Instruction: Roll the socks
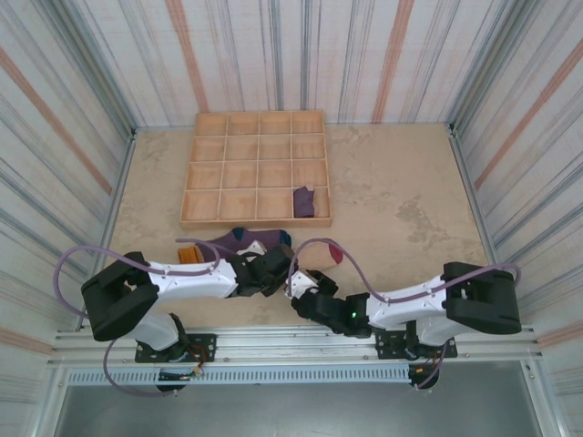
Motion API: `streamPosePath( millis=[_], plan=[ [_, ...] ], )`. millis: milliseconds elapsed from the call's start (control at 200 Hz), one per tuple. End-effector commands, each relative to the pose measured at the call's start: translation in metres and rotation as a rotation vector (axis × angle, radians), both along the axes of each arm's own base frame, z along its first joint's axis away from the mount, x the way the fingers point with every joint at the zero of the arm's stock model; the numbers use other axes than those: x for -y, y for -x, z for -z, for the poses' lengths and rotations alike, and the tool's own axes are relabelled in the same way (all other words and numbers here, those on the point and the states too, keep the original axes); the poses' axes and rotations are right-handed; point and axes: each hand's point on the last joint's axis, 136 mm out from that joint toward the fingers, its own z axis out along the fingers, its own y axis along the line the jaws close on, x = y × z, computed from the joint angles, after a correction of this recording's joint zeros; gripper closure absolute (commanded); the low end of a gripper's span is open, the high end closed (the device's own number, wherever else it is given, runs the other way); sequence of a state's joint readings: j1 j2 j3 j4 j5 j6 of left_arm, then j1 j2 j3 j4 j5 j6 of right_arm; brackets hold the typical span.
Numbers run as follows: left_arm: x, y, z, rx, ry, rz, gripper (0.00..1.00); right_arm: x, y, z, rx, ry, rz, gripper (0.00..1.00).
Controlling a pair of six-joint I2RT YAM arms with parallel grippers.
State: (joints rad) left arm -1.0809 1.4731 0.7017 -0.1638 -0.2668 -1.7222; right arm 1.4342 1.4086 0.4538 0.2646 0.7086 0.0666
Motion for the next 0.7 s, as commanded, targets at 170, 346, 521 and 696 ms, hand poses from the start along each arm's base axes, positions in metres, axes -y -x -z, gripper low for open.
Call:
streamPosePath(
  millis=[170, 346, 521, 696],
  plan=[
    [-0.007, 0.007, 0.0, -0.028, -0.019, 0.024, 1.0, -0.024, -0.009, 0.002, 0.116, 0.063, -0.026, 0.33],
    [-0.006, 0.009, 0.001, -0.038, -0.008, 0.031, 1.0, -0.024, -0.013, 0.016, 0.1, 0.084, -0.003, 0.5],
    [-0.004, 0.01, 0.002, -0.048, 0.005, 0.044, 1.0, -0.021, -0.015, 0.026, 0.081, 0.09, 0.017, 0.63],
    [-0.003, 0.011, 0.002, -0.049, 0.008, 0.052, 1.0, -0.022, -0.016, 0.028, 0.046, 0.072, 0.013, 0.83]
  ],
)
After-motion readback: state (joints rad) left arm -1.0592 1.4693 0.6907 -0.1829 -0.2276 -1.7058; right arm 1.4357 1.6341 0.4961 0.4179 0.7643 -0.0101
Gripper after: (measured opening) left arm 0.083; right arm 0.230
